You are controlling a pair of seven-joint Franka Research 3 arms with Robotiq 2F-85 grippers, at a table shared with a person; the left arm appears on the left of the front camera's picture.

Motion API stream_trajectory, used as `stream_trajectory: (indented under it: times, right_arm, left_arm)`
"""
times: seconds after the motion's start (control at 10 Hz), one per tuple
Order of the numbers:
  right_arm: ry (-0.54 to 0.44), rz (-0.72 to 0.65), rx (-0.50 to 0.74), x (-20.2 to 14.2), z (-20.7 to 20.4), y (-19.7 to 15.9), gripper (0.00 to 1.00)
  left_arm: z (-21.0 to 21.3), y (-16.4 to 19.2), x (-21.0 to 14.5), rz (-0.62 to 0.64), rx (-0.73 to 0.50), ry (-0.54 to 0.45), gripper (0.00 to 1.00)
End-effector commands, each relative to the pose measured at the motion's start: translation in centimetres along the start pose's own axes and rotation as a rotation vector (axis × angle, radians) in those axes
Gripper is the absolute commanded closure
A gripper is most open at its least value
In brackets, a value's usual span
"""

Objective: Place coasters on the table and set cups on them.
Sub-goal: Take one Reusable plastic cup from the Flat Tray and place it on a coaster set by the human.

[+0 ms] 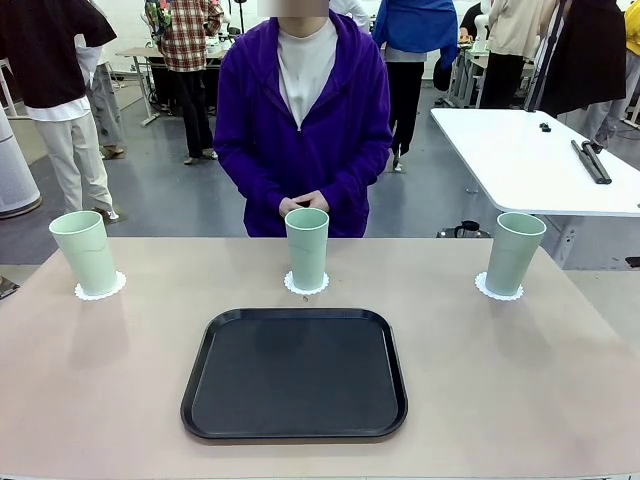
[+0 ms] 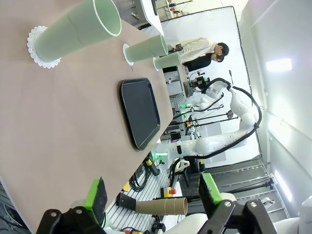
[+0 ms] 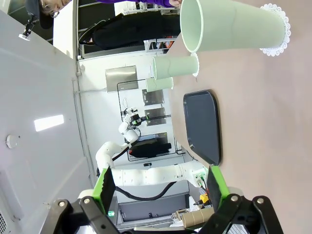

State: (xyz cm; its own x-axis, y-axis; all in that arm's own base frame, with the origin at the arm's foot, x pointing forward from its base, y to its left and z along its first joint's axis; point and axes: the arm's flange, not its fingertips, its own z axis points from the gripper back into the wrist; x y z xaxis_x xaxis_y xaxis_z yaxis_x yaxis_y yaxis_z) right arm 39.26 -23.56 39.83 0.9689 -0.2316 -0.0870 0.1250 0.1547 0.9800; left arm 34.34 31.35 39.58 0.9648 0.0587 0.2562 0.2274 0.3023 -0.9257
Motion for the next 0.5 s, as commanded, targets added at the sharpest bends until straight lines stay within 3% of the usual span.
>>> stream_trajectory:
  times: [0.0,0.4]
  right_arm:
    - [0.001,0.004,0.003,-0.16,0.05,0.21,0.0]
    - [0.001,0.004,0.003,-0.16,0.05,0.21,0.0]
  left_arm:
    - [0.09,-0.19,-0.08,-0.003,0.004,-0.004,0.0]
    - [0.09,-0.19,-0.08,-0.003,0.004,-0.004,0.0]
